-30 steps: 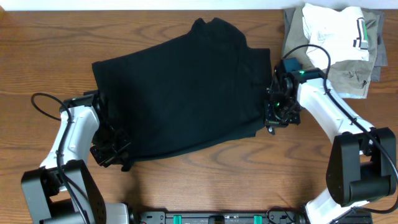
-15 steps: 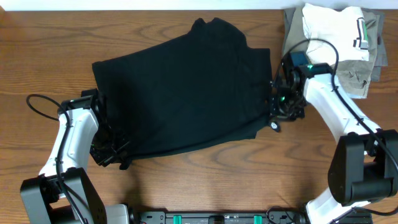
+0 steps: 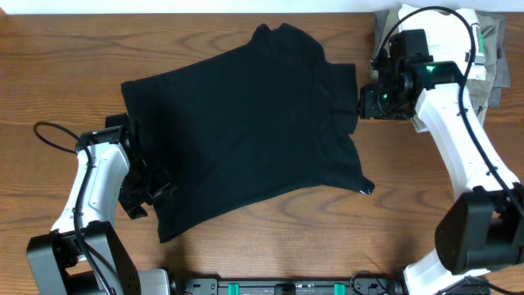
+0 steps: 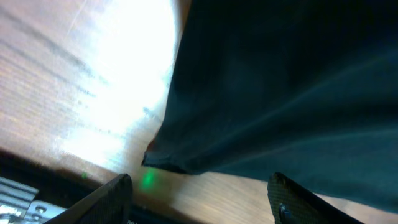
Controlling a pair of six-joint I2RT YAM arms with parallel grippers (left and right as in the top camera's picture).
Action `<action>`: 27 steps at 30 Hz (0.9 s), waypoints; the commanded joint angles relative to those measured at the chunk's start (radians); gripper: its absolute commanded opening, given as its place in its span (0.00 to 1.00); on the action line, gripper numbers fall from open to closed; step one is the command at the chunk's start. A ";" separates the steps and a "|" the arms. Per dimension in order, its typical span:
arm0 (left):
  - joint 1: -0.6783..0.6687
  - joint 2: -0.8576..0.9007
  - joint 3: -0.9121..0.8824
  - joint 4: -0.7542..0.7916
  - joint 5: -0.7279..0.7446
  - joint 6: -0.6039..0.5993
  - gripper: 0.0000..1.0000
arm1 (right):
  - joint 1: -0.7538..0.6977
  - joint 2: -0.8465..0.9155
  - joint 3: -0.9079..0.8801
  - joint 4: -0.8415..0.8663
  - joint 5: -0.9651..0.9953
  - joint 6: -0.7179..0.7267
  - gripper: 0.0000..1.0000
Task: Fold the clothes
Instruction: 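Release the right gripper and regrasp the t-shirt's right edge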
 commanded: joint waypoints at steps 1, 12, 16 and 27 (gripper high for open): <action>0.004 -0.014 -0.002 0.014 -0.014 0.010 0.71 | -0.012 0.058 -0.039 0.039 0.017 0.029 0.49; 0.004 -0.014 -0.002 0.079 -0.014 0.010 0.71 | -0.010 0.155 -0.171 0.277 -0.062 0.088 0.40; 0.004 -0.014 -0.002 0.089 -0.014 0.010 0.71 | -0.010 0.167 -0.225 0.347 -0.063 0.099 0.47; 0.004 -0.014 -0.002 0.111 -0.014 0.010 0.71 | -0.010 0.171 -0.357 0.555 -0.066 0.168 0.45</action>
